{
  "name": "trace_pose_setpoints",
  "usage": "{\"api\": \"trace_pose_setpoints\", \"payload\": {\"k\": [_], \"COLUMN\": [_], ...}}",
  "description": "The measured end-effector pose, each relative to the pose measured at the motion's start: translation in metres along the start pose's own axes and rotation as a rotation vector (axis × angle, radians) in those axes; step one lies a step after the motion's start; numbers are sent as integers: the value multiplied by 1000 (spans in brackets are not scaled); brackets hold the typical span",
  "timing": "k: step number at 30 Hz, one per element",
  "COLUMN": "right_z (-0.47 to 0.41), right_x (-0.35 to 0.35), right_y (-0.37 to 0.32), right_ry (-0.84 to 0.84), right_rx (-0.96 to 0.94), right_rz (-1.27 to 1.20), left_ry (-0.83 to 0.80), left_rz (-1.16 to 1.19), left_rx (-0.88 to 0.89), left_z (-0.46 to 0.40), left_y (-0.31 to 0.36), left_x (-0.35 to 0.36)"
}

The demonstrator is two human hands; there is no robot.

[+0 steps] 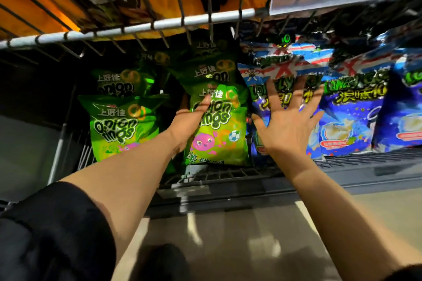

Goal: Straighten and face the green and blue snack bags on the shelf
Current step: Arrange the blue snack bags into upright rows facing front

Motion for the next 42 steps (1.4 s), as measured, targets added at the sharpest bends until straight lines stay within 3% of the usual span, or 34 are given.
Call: {"api": "trace_pose_setpoints", "payload": {"k": [3,7,13,15,18,20,22,25,28,33,36,38,42], "right_z": [-1,9,45,58,69,66,58,60,73,75,70,69,65], "right_x": [2,-9,-30,-29,-18,-4,10,9,2,34,53,67,86], "right_y": [1,-4,-47,-78,-116,-121,-114,-119,-148,-195,-211,-220,-235], "right_ry": [-10,68,271,216,-13,-187,-256,-204,-103,-520,-635,-675,-738], "right_rx": [-19,21,-181,-302,-456,-518,-520,-482,-471,-84,148,199,319], "right_rz": [8,-29,-271,-310,-216,-103,-27,-17,-242,-690,-813,-832,-934], "left_ry": [-31,268,431,559,704,642,531,483,545,576,487,418,347], "left_rz": [-83,-243,-444,-474,-706,-927,-1028,-898,-654,-306,-85,75,140], "left_rx": [69,146,400,528,644,593,432,268,250,183,23,-56,-9], "left_z": [-2,18,62,75,79,74,63,47,34,1,-12,-20,-31], "left_y": [0,8,11,17,10,-6,-25,-39,-38,-38,-45,-55,-66], "left_x": [4,-2,-28,-52,-98,-122,-142,-162,-175,-201,-201,-197,-189]}}
Point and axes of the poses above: each hand's wrist, its own z-axis away from the middle knuckle, its own x-axis out of the palm, y = z × x, the point moved 3 cm from there along -z, towards the middle knuckle, and after that the axes turned 11 degrees about y, right-handed, at the moved point
